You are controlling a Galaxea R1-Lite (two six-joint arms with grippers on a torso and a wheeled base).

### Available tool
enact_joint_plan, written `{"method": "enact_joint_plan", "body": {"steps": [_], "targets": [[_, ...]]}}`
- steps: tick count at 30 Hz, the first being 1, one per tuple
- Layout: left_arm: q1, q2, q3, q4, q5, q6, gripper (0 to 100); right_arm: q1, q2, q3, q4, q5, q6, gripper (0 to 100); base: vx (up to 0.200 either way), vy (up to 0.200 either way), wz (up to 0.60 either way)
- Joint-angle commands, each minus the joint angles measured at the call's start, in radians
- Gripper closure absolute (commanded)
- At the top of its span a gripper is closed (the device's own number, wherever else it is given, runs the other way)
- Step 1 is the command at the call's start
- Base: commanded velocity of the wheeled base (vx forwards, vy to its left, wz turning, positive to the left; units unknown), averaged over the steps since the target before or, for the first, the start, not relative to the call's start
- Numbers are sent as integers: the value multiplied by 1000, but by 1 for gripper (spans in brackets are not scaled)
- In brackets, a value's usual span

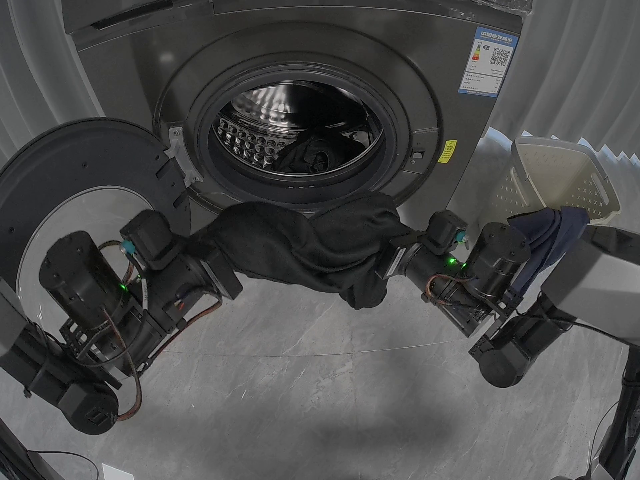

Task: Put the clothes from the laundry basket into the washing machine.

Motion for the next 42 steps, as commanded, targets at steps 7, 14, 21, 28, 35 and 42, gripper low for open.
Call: {"method": "enact_joint_plan", "body": {"steps": [7,14,21,28,35,42], "targets": [[14,147,63,-4,-2,4,100,12,-141,57,0,-15,0,100,0,0,0],[9,170,114,-4,-2,4,0,9,-152,85,0,-13,2,100,0,0,0],[0,182,249,-4,-31,36,0,10,-152,76,0,-15,5,100,0,0,0],[-29,198,336,-4,-91,98,0,9,-158,67,-1,-16,12,100,0,0,0],[-71,208,325,-4,-112,112,0,12,-169,77,0,-16,22,100,0,0,0],[-107,215,88,-4,-115,98,0,53,-152,77,0,-29,20,100,0,0,0]]}}
